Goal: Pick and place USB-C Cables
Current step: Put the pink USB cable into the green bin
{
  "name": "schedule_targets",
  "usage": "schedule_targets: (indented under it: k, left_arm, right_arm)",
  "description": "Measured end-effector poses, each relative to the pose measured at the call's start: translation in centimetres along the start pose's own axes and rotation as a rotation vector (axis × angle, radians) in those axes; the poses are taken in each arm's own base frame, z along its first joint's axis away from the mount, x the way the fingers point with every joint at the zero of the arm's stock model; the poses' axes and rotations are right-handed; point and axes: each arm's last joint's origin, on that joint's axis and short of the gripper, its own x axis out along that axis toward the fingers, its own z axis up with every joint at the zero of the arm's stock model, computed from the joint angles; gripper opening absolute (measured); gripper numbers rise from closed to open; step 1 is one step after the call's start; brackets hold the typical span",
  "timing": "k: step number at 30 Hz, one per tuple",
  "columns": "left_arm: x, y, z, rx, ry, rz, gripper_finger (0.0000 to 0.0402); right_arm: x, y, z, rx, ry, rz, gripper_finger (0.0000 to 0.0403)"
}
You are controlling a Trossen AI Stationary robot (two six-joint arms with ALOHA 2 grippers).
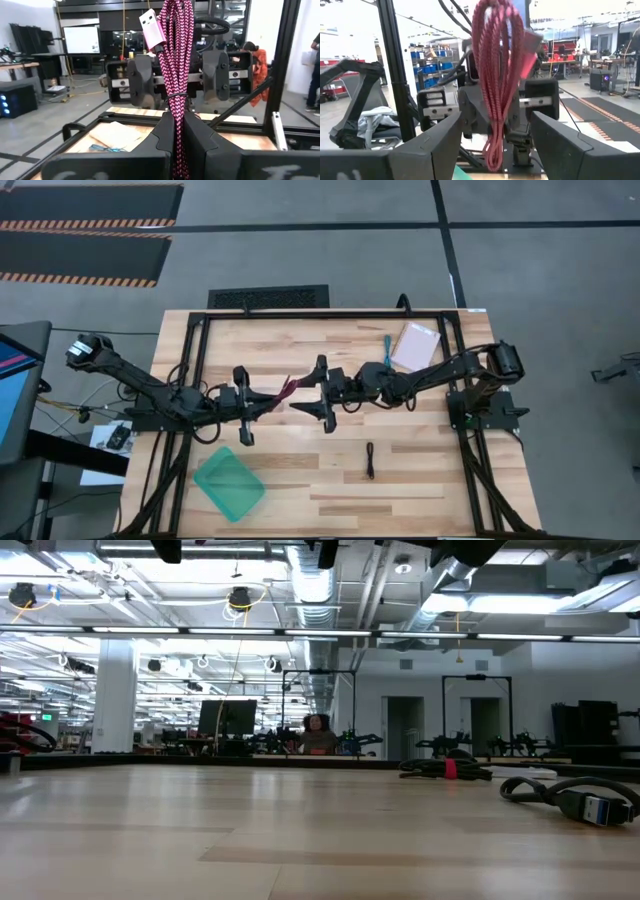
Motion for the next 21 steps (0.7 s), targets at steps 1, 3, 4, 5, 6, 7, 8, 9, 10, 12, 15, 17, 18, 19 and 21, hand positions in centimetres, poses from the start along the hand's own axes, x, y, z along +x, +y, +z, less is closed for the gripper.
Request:
schedule_targets:
  k: [1, 3, 4, 5, 6, 7, 8, 9, 10, 12, 15, 17, 18, 19, 21]
  left_arm:
    - [0.0, 0.0, 0.0, -0.003, -0.001, -0.011, 0.0003]
    - [0.0, 0.0, 0.0, -0.013, -0.001, -0.032, 0.0003]
    - [0.0, 0.0, 0.0, -0.019, -0.002, -0.034, 0.0003]
    - [0.0, 0.0, 0.0, -0.023, -0.004, -0.034, 0.0003]
    - [0.0, 0.0, 0.0, -0.024, -0.005, -0.034, 0.0003]
    - [0.0, 0.0, 0.1, -0.026, -0.007, -0.034, 0.0003]
    - [0.0, 0.0, 0.1, -0.027, -0.009, -0.034, 0.0003]
    - [0.0, 0.0, 0.1, -0.029, -0.010, -0.034, 0.0003]
    - [0.0, 0.0, 0.1, -0.029, -0.011, -0.034, 0.0003]
    - [0.0, 0.0, 0.1, -0.030, -0.011, -0.033, 0.0003]
    - [0.3, 0.0, 0.1, -0.037, -0.024, -0.022, 0.0003]
    - [0.6, 0.1, -0.1, -0.037, -0.026, -0.013, 0.0003]
    - [0.8, 0.1, -0.1, -0.040, -0.032, -0.011, 0.0003]
    - [0.9, 0.0, -0.3, -0.038, -0.030, -0.006, 0.0003]
    - [1.1, -0.1, -0.7, -0.027, -0.013, -0.004, 0.0003]
  right_arm:
    - [0.1, 0.0, 0.2, -0.011, -0.005, 0.000, 0.0260]
    - [0.2, 0.0, 0.4, -0.025, -0.007, 0.000, 0.0260]
    - [0.3, 0.0, 0.5, -0.025, -0.008, 0.000, 0.0260]
    - [0.3, 0.0, 0.6, -0.026, -0.010, 0.000, 0.0260]
    - [0.4, 0.0, 0.7, -0.026, -0.015, 0.000, 0.0260]
    - [0.4, 0.0, 0.8, -0.026, -0.019, 0.000, 0.0260]
    - [0.5, 0.0, 0.9, -0.025, -0.022, 0.000, 0.0260]
    - [0.5, 0.0, 0.9, -0.025, -0.022, 0.000, 0.0260]
    - [0.5, 0.0, 0.9, -0.025, -0.021, 0.000, 0.0260]
    - [0.6, 0.0, 1.0, -0.026, -0.024, 0.000, 0.0260]
    - [0.8, 0.0, 1.1, -0.026, -0.017, 0.000, 0.0260]
    - [0.9, 0.0, 1.1, -0.025, -0.006, -0.002, 0.0260]
    - [0.9, 0.0, 1.1, -0.025, -0.001, -0.002, 0.0260]
    - [0.9, 0.0, 1.1, -0.025, 0.002, -0.002, 0.0260]
    - [0.9, 0.0, 1.0, -0.024, 0.005, -0.002, 0.0260]
